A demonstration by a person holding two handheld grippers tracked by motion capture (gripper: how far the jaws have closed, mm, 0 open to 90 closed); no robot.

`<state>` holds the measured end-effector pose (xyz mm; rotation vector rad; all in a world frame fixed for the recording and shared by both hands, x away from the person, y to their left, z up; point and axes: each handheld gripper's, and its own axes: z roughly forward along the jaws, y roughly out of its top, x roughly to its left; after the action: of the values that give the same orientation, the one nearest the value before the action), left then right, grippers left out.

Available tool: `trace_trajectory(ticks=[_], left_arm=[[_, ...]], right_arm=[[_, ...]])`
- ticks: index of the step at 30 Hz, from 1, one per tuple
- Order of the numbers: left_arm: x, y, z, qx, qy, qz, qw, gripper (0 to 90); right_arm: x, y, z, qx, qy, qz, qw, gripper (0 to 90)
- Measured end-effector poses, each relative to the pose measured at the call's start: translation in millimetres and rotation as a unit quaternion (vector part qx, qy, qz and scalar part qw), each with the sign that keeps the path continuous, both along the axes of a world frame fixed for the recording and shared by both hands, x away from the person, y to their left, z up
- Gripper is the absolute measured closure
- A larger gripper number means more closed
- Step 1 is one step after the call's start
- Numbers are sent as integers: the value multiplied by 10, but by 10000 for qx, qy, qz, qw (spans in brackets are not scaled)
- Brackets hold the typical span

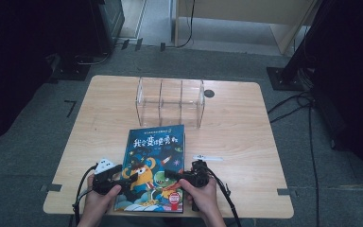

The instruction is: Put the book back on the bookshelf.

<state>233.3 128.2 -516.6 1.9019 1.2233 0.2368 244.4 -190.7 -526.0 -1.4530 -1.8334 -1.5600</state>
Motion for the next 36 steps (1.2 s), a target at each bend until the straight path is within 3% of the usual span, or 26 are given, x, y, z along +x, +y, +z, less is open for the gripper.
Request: trace_trajectory(ticks=[10,14,19,22,27,33,36], left_arm=[[14,72,10,-315,22,62,9995,158],[34,102,5,-541,152,6,9984,146],[45,95,3,-672,259,-256,9971,145],[63,105,-5,-832,393,-432,9948,147],[70,113,-4,-895,456,-466,9939,168],[73,218,1,-1249,497,-364,9903,334],[77,219,-5,-1271,499,-427,9897,363]], right_arm=[[-85,-34,6,133,-556,10,9984,748],[-102,-42,21,158,-752,26,9970,751],[-111,-45,16,234,-831,50,9963,756],[-117,-46,20,247,-905,66,9956,758],[-115,-46,13,281,-918,79,9954,758],[-138,-66,-11,275,-1011,110,9944,748],[-148,-75,-7,193,-1019,113,9945,734]])
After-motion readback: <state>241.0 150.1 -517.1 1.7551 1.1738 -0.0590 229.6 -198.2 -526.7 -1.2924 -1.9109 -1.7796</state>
